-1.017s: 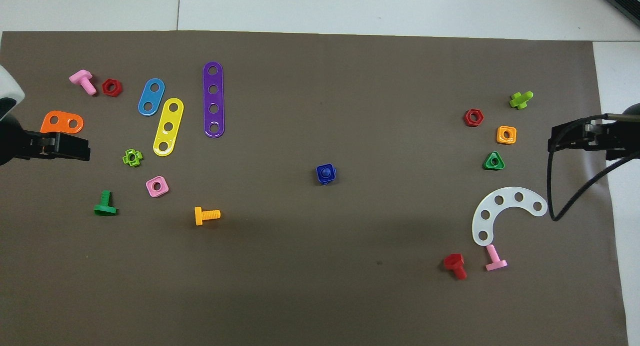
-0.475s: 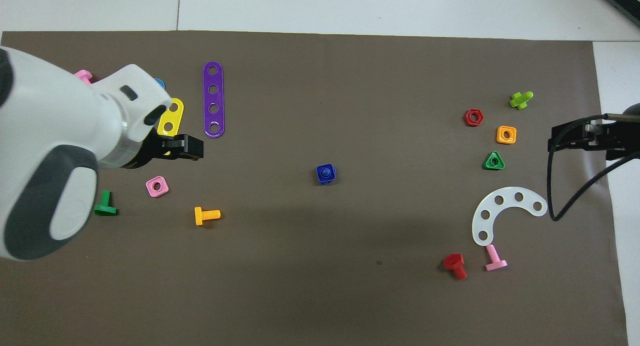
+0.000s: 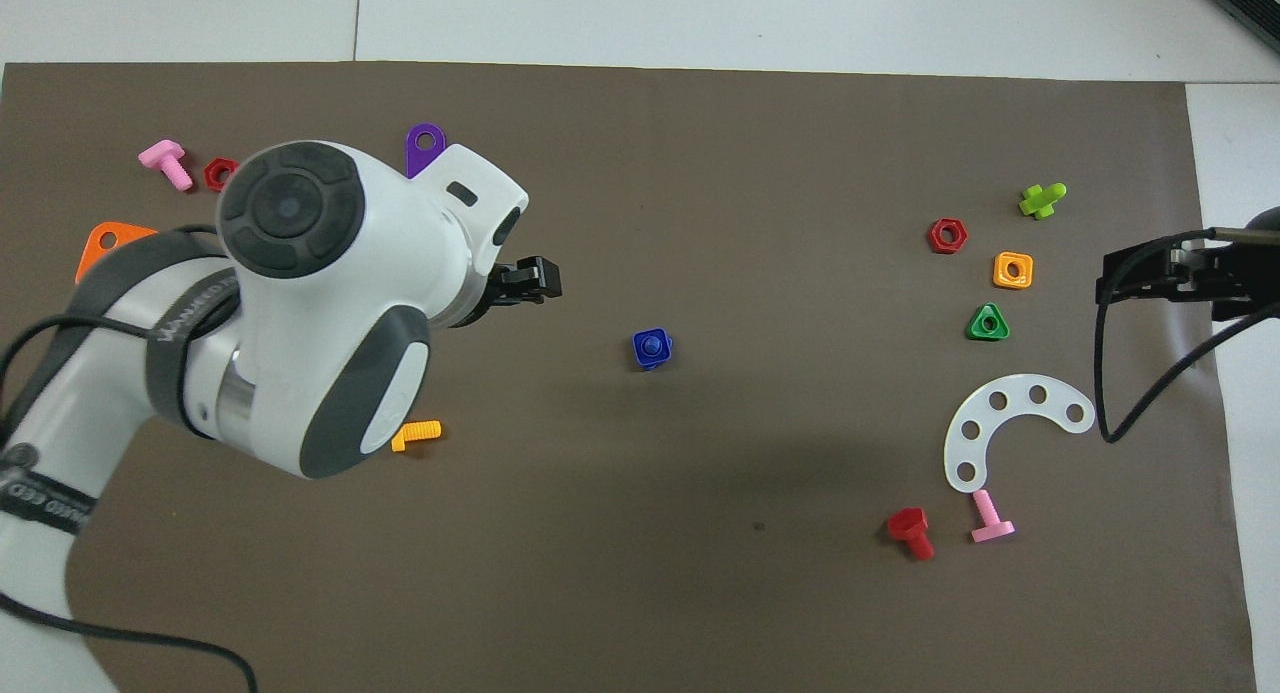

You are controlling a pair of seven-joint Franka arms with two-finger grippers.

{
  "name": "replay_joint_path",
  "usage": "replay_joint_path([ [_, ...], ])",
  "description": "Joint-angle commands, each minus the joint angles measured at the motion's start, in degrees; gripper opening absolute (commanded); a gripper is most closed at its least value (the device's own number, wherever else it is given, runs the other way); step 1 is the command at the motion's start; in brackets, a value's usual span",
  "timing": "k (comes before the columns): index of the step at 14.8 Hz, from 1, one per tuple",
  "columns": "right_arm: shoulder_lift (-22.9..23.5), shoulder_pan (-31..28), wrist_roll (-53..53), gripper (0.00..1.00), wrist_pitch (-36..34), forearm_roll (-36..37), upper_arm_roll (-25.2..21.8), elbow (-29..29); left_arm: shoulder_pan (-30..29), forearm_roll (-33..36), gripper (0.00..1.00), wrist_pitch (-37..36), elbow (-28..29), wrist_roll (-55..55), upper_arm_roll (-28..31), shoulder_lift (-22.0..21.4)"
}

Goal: Unscrew and place screws in storage area
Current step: 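Reach the left gripper to the blue nut on the blue bolt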

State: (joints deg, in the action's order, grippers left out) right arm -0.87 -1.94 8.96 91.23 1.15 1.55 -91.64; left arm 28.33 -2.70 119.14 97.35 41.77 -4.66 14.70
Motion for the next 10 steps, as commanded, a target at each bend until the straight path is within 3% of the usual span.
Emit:
replay_joint_path([
  [1, -1.24, -0.78, -1.75, 1.0, 0.18, 0.43, 0.38, -1.44, 3.47, -0.73, 0.91, 1.09, -6.81, 7.16, 1.14, 8.21],
  [6, -1.32, -0.78, -1.75, 1.0, 0.18, 0.43, 0.38, -1.44, 6.91, -0.2, 0.81, 5.91, -7.97, 13.67, 1.23, 14.11],
  [10, -1.32, -0.78, -1.75, 1.0, 0.18, 0.43, 0.38, -1.87, 7.35, 0.59, 0.75, 10.13, -5.16, 15.0, 1.23, 14.3],
])
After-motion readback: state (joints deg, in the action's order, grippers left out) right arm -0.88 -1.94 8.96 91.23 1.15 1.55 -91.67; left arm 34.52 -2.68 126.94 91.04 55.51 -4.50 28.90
